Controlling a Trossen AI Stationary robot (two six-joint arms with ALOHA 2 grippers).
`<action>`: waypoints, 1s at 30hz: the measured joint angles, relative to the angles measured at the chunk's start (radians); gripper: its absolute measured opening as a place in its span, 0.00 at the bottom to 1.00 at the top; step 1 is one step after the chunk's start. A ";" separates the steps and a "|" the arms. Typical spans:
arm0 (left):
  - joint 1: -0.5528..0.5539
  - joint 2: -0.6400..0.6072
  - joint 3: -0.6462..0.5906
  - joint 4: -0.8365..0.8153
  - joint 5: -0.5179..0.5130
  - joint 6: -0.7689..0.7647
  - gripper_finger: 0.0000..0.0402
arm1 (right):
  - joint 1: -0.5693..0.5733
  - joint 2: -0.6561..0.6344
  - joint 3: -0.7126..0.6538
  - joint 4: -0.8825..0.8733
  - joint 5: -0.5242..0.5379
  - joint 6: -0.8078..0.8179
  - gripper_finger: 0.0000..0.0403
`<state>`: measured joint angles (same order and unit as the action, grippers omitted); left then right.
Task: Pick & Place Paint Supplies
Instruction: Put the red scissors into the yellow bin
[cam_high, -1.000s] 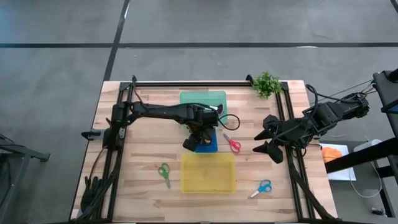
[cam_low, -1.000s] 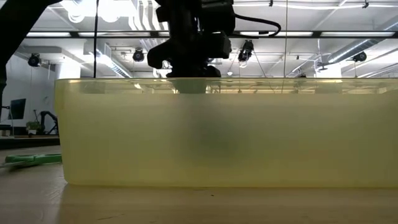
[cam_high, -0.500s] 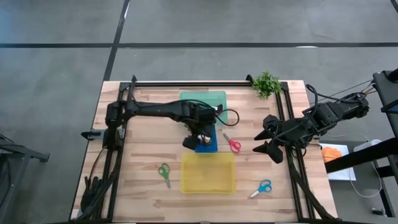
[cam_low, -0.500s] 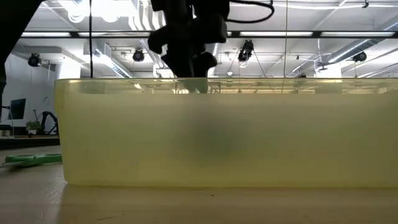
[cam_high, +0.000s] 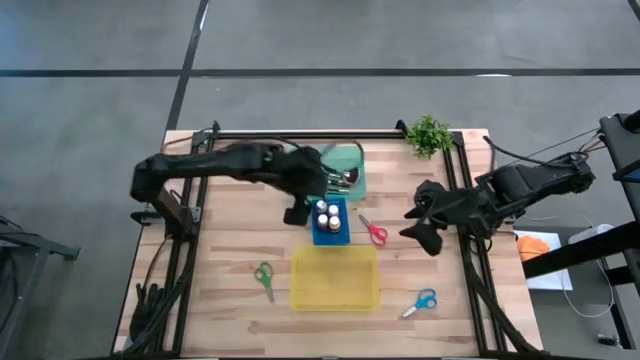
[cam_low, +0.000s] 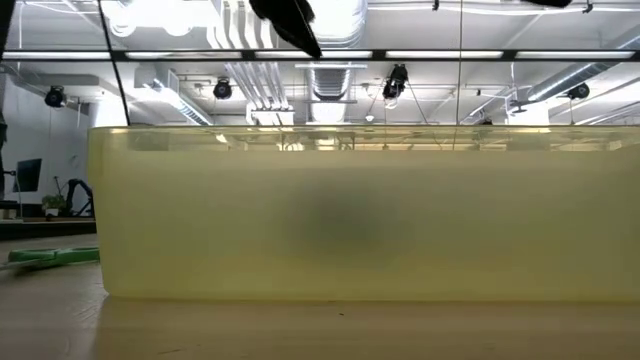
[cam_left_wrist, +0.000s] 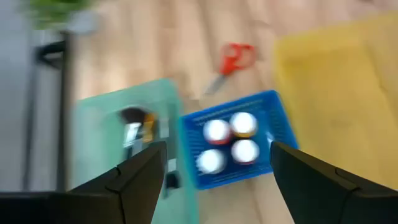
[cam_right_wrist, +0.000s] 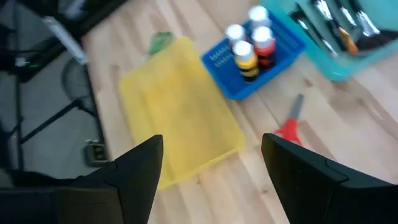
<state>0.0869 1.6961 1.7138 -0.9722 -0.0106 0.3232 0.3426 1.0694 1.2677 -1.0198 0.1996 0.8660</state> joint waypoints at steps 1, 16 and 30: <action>0.004 -0.025 0.000 0.000 -0.024 -0.023 0.73 | -0.023 0.007 -0.013 0.000 -0.012 -0.002 0.67; 0.006 -0.322 -0.088 0.006 -0.166 -0.223 0.73 | -0.132 0.202 -0.260 0.024 -0.189 -0.193 0.67; -0.006 -0.421 -0.300 0.072 -0.162 -0.305 0.73 | -0.125 0.170 -0.410 0.234 -0.206 -0.352 0.49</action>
<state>0.0811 1.2751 1.4134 -0.8997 -0.1723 0.0181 0.2176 1.2389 0.8576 -0.7854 -0.0065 0.5138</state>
